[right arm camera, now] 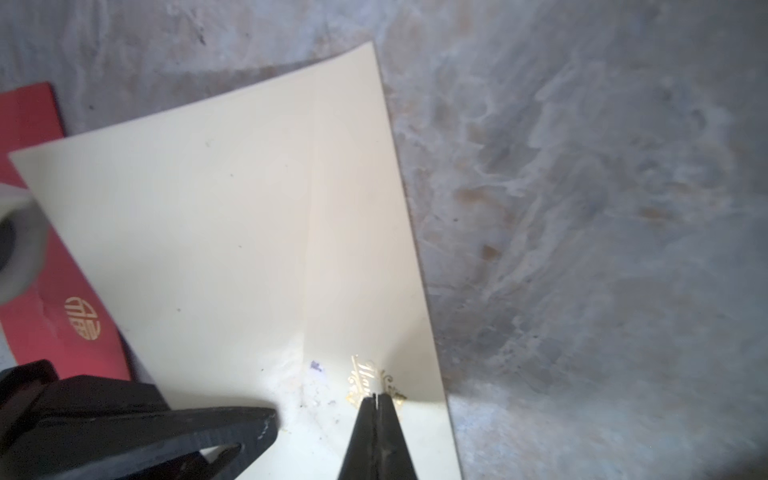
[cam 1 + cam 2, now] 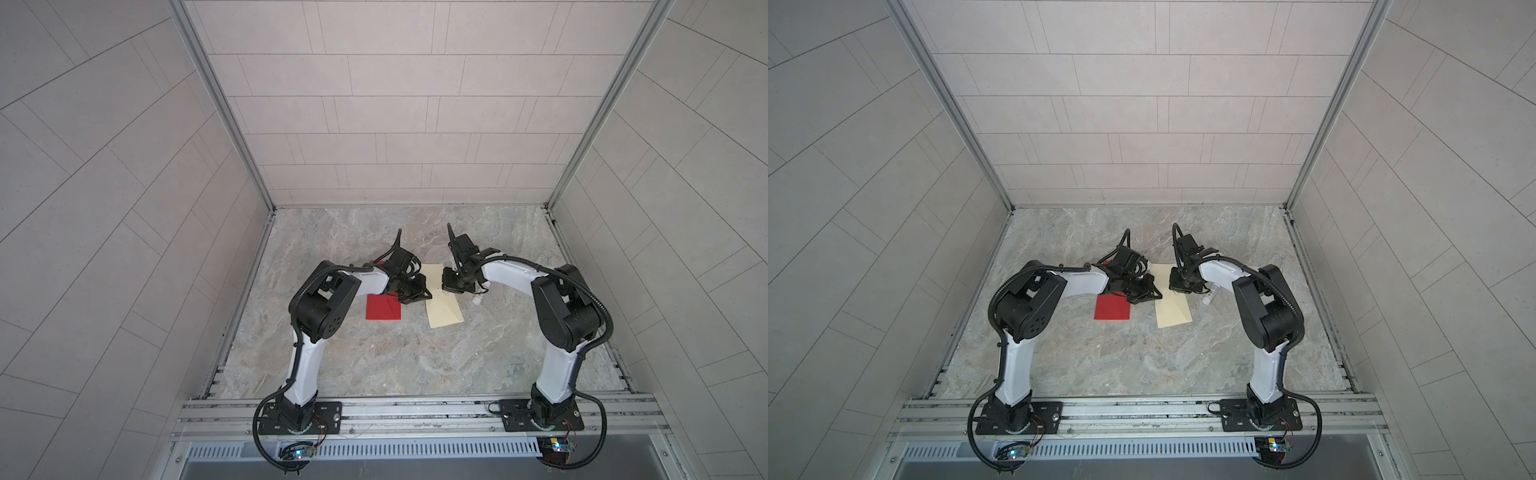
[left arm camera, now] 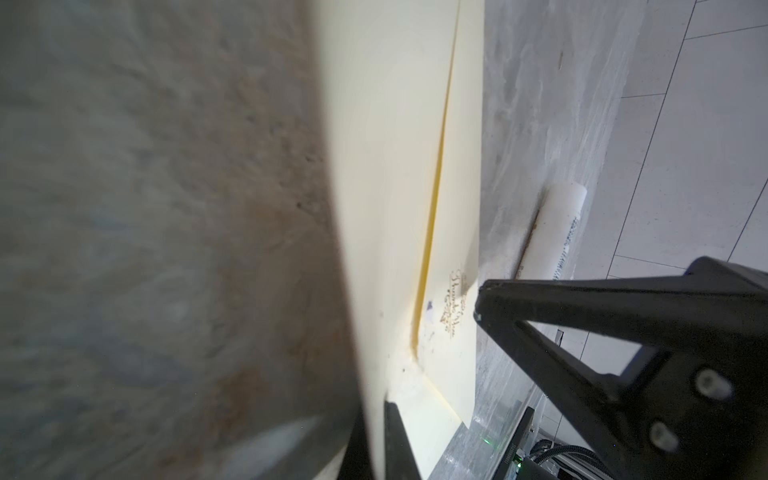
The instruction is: Place the letter into the envelope and seal it
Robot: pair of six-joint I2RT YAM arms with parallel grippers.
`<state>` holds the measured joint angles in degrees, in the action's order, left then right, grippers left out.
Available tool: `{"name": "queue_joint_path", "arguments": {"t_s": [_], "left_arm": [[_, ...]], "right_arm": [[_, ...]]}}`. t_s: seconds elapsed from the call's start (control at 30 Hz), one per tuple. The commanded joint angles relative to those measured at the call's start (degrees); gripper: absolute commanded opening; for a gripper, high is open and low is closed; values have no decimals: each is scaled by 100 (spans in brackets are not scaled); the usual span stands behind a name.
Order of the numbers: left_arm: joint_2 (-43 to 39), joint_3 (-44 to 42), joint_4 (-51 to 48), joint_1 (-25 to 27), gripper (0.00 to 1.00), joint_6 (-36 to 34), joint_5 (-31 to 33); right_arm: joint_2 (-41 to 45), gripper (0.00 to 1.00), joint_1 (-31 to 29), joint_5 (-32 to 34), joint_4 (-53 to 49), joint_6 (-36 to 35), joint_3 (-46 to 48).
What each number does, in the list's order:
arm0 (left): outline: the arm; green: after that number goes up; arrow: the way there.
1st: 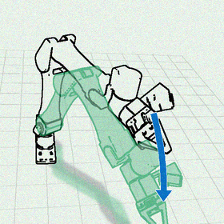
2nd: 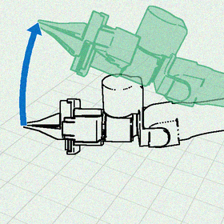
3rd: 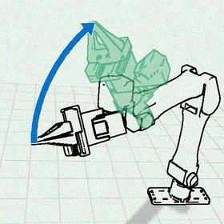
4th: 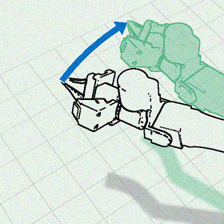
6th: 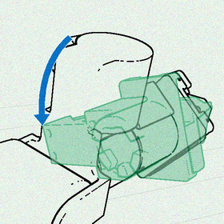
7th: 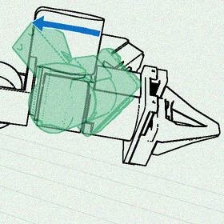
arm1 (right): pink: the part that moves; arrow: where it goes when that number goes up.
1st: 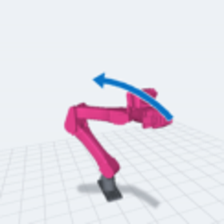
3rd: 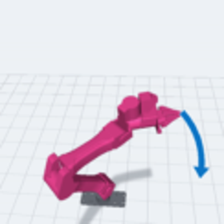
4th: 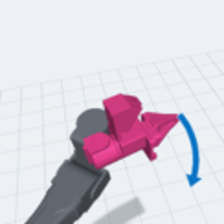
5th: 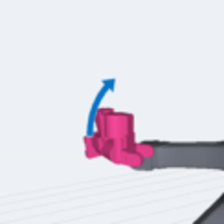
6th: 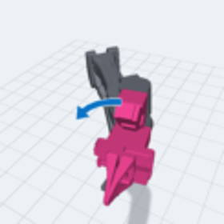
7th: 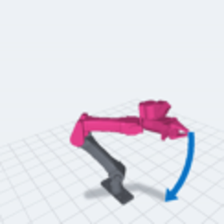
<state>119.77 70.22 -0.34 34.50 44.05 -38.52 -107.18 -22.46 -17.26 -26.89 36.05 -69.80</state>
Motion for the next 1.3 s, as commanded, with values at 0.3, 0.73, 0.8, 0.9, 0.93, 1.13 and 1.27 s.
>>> {"name": "queue_joint_path", "arguments": {"t_s": [0.3, 0.73, 0.8, 0.9, 0.93, 1.13, 1.27], "left_arm": [[-41, -55, -334, -1, 0, -37, 130], [-8, -31, -301, -22, 0, 81, 310], [13, -26, -298, -22, 0, 103, 315], [29, -23, -296, -22, 0, 128, 349], [22, -31, -305, -22, 0, 133, 359], [28, -34, -339, -22, 0, 143, 409], [12, -23, -388, -23, 0, 115, 407]], "right_arm": [[-700, 0, -162, -514, -104, 49, -343], [-743, 0, -476, -10, -963, -116, -79], [-722, 0, -512, -27, -1031, -125, -12], [-670, 0, -532, -5, -1108, -117, 84], [-652, 0, -545, -6, -1125, -125, 113], [-563, 0, -620, 40, -1213, -125, 259], [-559, 0, -570, 300, -1234, -56, 291]]}}
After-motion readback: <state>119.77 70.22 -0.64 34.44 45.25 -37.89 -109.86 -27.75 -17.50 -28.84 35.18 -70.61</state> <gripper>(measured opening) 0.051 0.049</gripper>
